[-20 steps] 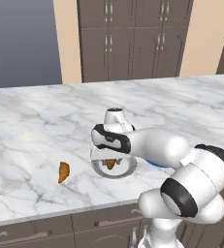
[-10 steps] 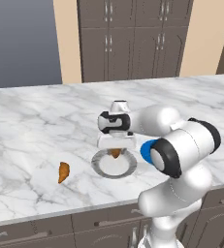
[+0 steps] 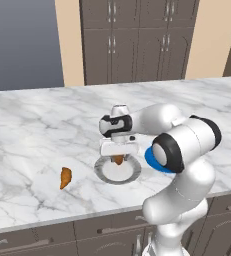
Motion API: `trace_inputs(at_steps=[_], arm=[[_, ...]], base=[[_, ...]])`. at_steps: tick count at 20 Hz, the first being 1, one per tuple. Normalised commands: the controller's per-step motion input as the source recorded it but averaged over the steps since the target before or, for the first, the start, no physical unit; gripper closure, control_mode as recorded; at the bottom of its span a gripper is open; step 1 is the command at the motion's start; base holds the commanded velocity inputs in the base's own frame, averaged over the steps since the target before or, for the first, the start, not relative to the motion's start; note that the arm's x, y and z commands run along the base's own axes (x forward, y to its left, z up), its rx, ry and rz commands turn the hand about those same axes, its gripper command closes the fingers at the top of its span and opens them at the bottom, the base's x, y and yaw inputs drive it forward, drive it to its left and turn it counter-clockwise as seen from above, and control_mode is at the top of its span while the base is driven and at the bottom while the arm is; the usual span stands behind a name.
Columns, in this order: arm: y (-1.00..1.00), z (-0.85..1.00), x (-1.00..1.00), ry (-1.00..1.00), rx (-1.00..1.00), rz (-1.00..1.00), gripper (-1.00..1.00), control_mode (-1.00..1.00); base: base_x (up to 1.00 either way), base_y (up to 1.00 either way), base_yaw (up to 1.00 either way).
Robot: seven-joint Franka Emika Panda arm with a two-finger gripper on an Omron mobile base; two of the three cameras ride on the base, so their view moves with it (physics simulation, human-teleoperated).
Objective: Place the pastries on the plates.
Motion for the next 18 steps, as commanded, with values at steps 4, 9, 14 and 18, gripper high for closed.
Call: trace_inputs(at_steps=[4,9,14,18], arm=[[0.0,-0.53,-0.08,0.03,0.0,0.05,1.0,-1.0],[0.0,-0.24,-0.05,0.03,0.0,0.02,1.0,-1.0],[-0.02,-0.04,-0.03,0.02,0.0,0.01,-1.0,-1.0],[0.0,0.0,-0.01,0.0,0.0,0.0,-1.0,-1.0]], base=[[0.0,0.0,0.0],[0.0,0.0,0.0],[0.0,0.0,0.0],[0.0,0.0,0.0]])
